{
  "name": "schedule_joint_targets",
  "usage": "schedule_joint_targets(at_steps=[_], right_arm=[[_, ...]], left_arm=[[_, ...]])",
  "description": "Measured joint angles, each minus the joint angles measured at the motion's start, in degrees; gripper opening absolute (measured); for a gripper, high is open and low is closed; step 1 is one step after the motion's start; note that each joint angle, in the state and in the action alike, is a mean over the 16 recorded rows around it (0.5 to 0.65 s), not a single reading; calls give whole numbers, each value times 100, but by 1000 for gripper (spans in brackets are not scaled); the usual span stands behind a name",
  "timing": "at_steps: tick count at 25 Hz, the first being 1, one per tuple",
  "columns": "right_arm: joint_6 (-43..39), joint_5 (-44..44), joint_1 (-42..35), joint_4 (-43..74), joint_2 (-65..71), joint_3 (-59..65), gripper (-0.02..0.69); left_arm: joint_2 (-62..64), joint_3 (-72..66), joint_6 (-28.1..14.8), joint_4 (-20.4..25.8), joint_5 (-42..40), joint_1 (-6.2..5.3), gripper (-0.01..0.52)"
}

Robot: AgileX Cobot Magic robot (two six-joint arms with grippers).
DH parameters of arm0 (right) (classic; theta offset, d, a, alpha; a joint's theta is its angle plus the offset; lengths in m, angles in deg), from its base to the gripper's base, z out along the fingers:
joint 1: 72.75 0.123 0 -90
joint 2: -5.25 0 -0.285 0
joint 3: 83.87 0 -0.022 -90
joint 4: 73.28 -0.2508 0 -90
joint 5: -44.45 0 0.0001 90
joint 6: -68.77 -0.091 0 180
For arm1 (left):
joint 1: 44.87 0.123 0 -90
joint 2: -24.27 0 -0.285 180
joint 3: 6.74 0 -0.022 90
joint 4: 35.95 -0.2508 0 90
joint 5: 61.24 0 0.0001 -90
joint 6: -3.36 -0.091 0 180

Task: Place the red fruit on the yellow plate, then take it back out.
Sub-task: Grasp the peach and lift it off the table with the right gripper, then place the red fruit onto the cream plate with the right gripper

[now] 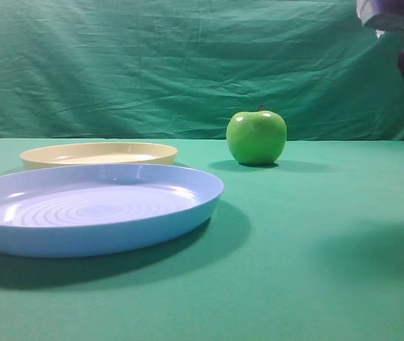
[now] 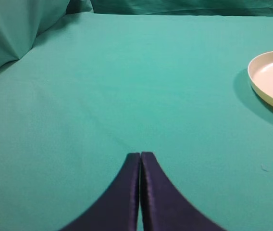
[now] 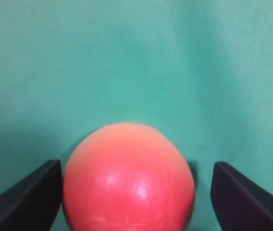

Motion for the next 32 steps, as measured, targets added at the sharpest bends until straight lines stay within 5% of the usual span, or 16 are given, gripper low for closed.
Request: schedule_joint_targets(at_steps=[13, 32], right_arm=[[-3, -456, 107, -229, 212, -1320, 225], [901, 505, 1942, -891, 1260, -4687, 193]], left_arm=[[0, 0, 0, 0, 0, 0, 0], [0, 0, 0, 0, 0, 0, 0]])
